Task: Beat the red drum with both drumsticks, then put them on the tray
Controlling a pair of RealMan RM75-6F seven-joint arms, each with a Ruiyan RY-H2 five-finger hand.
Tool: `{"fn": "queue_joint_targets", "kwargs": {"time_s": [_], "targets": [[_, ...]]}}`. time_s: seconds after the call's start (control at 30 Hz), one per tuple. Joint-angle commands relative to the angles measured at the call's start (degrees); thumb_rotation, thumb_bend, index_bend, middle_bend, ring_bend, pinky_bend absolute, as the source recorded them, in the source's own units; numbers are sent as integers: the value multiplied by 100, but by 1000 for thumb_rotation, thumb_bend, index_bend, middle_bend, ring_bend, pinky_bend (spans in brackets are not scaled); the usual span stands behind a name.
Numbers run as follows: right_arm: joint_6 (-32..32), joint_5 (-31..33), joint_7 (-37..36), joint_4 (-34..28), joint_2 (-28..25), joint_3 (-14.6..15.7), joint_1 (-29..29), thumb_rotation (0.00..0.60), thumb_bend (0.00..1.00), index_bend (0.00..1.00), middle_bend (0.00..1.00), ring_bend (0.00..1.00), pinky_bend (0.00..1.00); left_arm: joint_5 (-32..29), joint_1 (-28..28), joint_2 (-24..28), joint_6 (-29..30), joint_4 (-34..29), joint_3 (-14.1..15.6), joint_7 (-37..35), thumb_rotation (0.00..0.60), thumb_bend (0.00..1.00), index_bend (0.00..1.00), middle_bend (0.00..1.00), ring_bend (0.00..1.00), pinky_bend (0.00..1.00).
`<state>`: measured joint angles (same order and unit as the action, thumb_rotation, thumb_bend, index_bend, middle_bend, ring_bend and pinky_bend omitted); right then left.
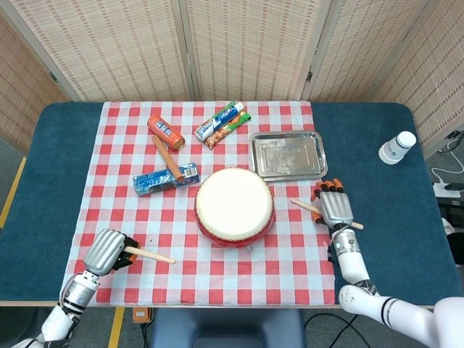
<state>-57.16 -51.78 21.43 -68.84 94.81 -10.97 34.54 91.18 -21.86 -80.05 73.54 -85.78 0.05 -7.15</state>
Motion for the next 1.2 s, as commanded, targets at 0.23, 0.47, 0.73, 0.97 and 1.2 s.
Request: {"fn": "queue_joint_targets", "kwargs": {"time_s": [0.23,0.47,0.73,0.97,1.2], "targets": [[-41,-202,-44,442,342,39,-17,600,295,467,143,0,44,-21,3,28,-37,81,30,-142,600,630,1000,1000,1000,1000],[34,-300,-102,822,549,7,-2,600,294,498,143,0,44,-28,-7,22,-73,136,45,-218,600,630,1000,1000,1000,1000],[50,-442,-149,962,666,-13,-22,600,371,611,143,0,47,-63,6,29,-75,171,44,-292,600,631,1000,1000,1000,1000],[-503,-843,-893,-217,-13,-186,-394,600,427,684,177,0,70,-64,49,83,-5,162,46,-376,600,630,1000,1000,1000,1000],[-241,-895,-3023,-2105,-1433,-679,-953,600,427,687,220,33,138,-62,69,150,25,79,46,-420,600,629,1000,1000,1000,1000]]}}
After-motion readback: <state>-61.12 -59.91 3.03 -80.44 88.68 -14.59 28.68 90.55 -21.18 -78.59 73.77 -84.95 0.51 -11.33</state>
